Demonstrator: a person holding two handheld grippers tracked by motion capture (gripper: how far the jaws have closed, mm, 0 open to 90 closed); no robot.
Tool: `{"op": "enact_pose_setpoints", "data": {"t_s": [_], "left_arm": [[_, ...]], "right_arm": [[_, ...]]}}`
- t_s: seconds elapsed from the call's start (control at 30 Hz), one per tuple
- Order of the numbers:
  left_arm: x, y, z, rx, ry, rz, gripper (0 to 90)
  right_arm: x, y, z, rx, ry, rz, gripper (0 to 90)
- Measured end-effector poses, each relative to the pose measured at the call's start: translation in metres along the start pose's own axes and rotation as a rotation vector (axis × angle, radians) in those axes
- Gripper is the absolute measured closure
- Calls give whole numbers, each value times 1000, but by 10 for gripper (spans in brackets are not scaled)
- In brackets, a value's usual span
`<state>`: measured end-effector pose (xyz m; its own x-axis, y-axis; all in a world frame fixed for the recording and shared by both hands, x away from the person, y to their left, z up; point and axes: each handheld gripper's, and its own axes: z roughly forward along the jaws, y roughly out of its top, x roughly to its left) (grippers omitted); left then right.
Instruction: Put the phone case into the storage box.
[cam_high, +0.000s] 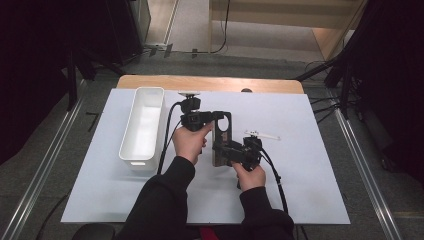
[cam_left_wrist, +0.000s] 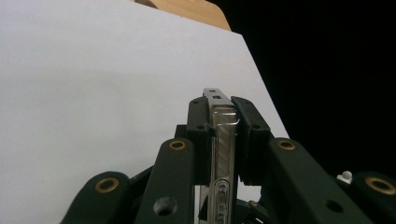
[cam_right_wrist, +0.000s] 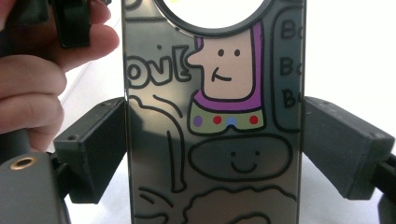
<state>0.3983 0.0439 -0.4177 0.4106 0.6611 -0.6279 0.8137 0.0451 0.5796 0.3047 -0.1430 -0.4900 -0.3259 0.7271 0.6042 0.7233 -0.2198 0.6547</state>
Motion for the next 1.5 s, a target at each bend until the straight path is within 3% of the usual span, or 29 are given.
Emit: {"op": "enact_pose_setpoints", "data": {"t_s": [0.13, 0.47, 0.53, 0.63, 0.9, 1.0, 1.33, 1.5], "left_arm": [[-1, 1, -1, -2, -19, -12, 780], [-3, 3, -2, 11, -32, 3, 791], [-3, 3, -2, 10, -31, 6, 792], [-4, 3, -3, 9, -39, 7, 792], [-5, 5, -4, 19, -25, 41, 792], [-5, 6, -5, 22, -23, 50, 792], [-5, 7, -6, 70, 3, 95, 791], [-2, 9, -10, 76, 8, 109, 790]], "right_arm": [[2, 3, -1, 9, -2, -6, 104], [-1, 6, -3, 18, 15, -22, 97], [0, 6, -3, 28, 3, -33, 16], [-1, 5, -2, 48, 17, -37, 0], [-4, 7, -5, 85, 24, -39, 0], [-8, 9, -6, 102, 47, -25, 0], [-13, 19, -8, 176, 14, -67, 0], [-16, 24, -11, 191, 4, -59, 0]]}}
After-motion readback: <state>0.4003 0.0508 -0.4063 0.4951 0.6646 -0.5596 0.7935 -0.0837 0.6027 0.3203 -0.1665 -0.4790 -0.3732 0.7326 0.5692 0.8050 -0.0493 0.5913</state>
